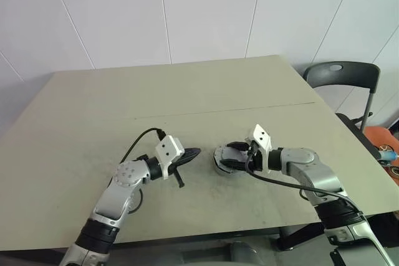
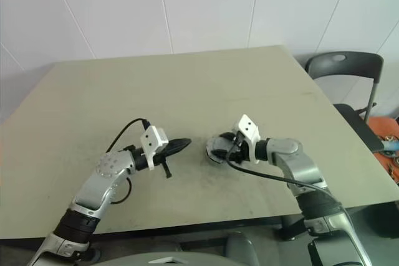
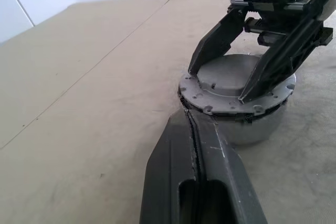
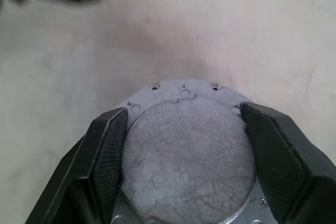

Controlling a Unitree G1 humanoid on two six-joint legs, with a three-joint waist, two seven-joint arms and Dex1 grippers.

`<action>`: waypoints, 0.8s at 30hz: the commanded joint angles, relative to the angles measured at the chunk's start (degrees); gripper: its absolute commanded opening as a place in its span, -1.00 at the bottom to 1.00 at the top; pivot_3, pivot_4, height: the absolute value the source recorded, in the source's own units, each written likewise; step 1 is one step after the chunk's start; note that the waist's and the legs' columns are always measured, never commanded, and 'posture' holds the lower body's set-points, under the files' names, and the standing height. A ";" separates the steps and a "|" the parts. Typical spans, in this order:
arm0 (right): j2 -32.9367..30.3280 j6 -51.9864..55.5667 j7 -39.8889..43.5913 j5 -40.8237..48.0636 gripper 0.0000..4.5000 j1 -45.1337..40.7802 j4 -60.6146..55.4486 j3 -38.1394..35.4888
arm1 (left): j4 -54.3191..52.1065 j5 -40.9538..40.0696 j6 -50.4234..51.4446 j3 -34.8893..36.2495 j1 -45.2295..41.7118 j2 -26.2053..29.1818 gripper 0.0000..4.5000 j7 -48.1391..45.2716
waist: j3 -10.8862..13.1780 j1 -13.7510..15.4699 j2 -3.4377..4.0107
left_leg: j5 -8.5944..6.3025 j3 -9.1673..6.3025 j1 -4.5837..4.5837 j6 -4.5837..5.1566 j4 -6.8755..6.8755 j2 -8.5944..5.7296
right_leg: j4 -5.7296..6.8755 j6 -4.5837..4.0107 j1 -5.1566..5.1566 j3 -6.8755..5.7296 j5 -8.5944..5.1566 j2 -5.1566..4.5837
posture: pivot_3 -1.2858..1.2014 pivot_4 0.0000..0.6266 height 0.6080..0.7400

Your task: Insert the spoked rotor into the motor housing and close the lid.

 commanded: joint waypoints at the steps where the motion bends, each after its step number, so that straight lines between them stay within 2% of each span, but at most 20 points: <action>1: -0.90 -1.62 -1.29 -3.26 0.36 -1.15 0.46 0.60 | 0.24 -1.42 -1.66 1.85 -1.11 0.56 -1.00 -0.95 | -0.01 0.02 -0.02 | 0.00 0.00 0.02 0.00 0.02 0.00 | 0.00 0.00 0.04 0.00 0.00 0.00 | 0.03 -1.00 1.00; 13: 3.37 0.58 -3.26 2.39 0.36 -2.09 0.07 -4.28 | 1.15 1.10 -4.00 -0.63 0.91 -1.45 -1.00 0.45 | 0.02 0.00 0.02 | 0.03 0.00 -0.04 -0.05 0.47 0.01 | 0.09 -0.22 0.11 0.00 0.15 0.06 | 0.03 -1.00 1.00; 24: 3.44 -1.15 -5.94 -2.81 0.36 -0.95 1.87 -1.24 | -2.01 0.93 0.44 -1.06 -0.96 -1.66 -1.00 1.34 | 0.02 -0.02 0.03 | 0.03 0.00 -0.06 -0.05 0.54 0.01 | 0.18 -0.23 0.10 0.00 0.16 0.07 | 0.03 -1.00 1.00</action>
